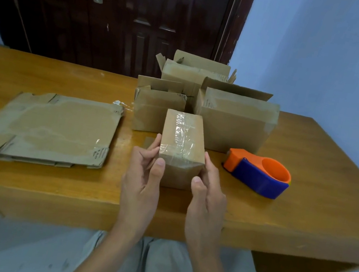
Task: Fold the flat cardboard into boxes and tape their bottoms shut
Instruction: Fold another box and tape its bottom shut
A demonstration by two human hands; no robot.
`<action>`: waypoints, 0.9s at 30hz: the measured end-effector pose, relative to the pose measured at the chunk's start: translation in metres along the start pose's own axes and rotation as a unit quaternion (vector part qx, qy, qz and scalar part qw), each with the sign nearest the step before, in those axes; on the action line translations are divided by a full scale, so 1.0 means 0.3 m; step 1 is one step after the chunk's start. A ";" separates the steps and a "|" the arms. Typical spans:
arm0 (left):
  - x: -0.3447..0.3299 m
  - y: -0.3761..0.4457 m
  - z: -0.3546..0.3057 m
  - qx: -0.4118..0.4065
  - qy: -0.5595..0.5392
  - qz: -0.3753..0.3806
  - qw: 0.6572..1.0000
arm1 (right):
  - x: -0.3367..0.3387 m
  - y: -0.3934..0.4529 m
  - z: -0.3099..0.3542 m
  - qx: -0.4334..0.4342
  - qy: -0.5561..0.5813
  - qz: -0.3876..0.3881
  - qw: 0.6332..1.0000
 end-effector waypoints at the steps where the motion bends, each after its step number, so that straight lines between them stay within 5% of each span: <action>1: 0.002 -0.004 0.002 0.001 -0.002 -0.005 1.000 | 0.001 -0.003 0.001 0.009 -0.003 -0.003 1.000; 6: 0.015 0.007 0.027 0.048 -0.076 -0.007 0.996 | 0.023 0.000 -0.006 0.011 -0.026 -0.002 1.000; 10: 0.031 0.032 0.011 0.036 -0.034 0.037 0.998 | 0.063 0.041 -0.024 0.022 -0.086 0.010 0.996; 19: 0.160 0.174 -0.042 0.015 0.157 0.239 0.958 | 0.194 0.181 0.034 0.049 -0.212 0.216 0.952; 27: 0.167 0.206 -0.050 0.083 0.062 0.291 0.951 | 0.209 0.237 0.073 0.064 -0.227 0.260 0.937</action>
Point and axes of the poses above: each hand's wrist, its own y-axis towards the middle knuckle, its own x-axis out of the back of the hand, z = x × y, the point moved 4 cm from there along y, towards the middle knuckle, and after that the axes turned 2 degrees about -x, right-handed, at the moved point
